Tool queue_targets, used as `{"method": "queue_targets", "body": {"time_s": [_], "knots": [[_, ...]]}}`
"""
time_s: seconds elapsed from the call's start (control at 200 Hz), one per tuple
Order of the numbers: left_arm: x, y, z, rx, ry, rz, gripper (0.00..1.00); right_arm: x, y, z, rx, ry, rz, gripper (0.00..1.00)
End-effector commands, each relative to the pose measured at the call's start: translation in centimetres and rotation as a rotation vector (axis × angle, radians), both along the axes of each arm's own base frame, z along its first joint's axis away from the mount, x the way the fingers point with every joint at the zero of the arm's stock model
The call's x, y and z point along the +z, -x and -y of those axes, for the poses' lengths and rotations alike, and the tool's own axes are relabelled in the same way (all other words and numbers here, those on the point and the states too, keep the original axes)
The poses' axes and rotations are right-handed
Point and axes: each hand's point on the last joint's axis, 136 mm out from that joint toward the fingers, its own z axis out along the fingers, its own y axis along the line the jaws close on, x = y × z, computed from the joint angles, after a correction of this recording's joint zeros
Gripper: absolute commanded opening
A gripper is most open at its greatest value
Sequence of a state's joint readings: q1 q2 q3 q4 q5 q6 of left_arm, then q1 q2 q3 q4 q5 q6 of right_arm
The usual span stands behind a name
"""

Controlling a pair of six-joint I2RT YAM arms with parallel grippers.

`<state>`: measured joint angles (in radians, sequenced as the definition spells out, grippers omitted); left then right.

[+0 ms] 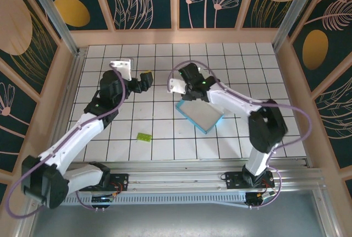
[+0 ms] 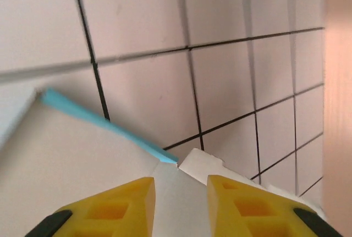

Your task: Fold the paper box

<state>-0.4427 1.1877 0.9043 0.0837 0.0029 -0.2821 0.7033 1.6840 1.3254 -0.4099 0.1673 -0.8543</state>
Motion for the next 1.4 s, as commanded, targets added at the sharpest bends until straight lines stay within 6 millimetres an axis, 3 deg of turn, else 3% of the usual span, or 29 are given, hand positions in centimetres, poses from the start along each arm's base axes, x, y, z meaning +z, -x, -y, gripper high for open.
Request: {"method": "queue_targets", "body": {"time_s": [0.0,0.09,0.23,0.37,0.471,0.596,0.736,0.851,1.016,1.171,1.256,1.296,1.316,1.396], "knots": [[-0.5,1.0,4.5,-0.192,-0.031,-0.058,0.89,4.1,2.9,1.6,-0.463,-0.499,-0.167,0.4],[-2.6,2.1,8.1,-0.336,-0.092,-0.117,0.88,4.5,5.3,3.9,-0.686,-0.705,-0.26,0.43],[-6.9,4.3,12.2,-0.543,-0.099,-0.252,0.88,2.5,9.3,7.4,-1.012,-0.981,-0.414,0.47],[-10.0,4.4,12.8,-0.543,-0.171,-0.326,0.89,-2.3,12.8,10.3,-1.265,-1.032,-0.528,0.51],[-11.3,3.4,12.3,-0.498,-0.22,-0.354,0.89,-5.2,13.3,11.8,-1.373,-1.035,-0.53,0.54],[-13.0,2.3,11.7,-0.435,-0.271,-0.397,0.88,-7.8,12.5,13.7,-1.482,-1.071,-0.501,0.58],[-12.4,1.9,11.5,-0.384,-0.219,-0.383,0.89,-10.4,11.6,15.3,-1.544,-1.034,-0.421,0.59],[-12.7,1.7,10.9,-0.333,-0.211,-0.393,0.91,-11.7,10.8,15.4,-1.542,-1.027,-0.395,0.52],[-12.3,0.9,9.2,-0.21,-0.198,-0.372,0.93,-12.2,8.8,15.3,-1.496,-1.055,-0.315,0.36],[-10.9,0.8,7.4,-0.107,-0.169,-0.331,0.93,-12.0,5.9,15.1,-1.428,-0.971,-0.213,0.19],[-10.2,1.0,5.8,-0.026,-0.148,-0.317,0.95,-11.9,4.1,13.6,-1.345,-0.964,-0.232,0.16],[-9.7,1.0,5.1,0.019,-0.125,-0.31,0.95,-11.8,2.6,13.8,-1.34,-0.98,-0.242,0.14],[-10.5,1.5,4.5,0.036,-0.129,-0.327,0.96,-11.7,2.1,13.6,-1.329,-0.981,-0.244,0.13],[-10.8,2.2,2.7,0.127,-0.092,-0.352,0.96,-11.5,0.1,12.8,-1.292,-0.958,-0.238,0.12]]}}
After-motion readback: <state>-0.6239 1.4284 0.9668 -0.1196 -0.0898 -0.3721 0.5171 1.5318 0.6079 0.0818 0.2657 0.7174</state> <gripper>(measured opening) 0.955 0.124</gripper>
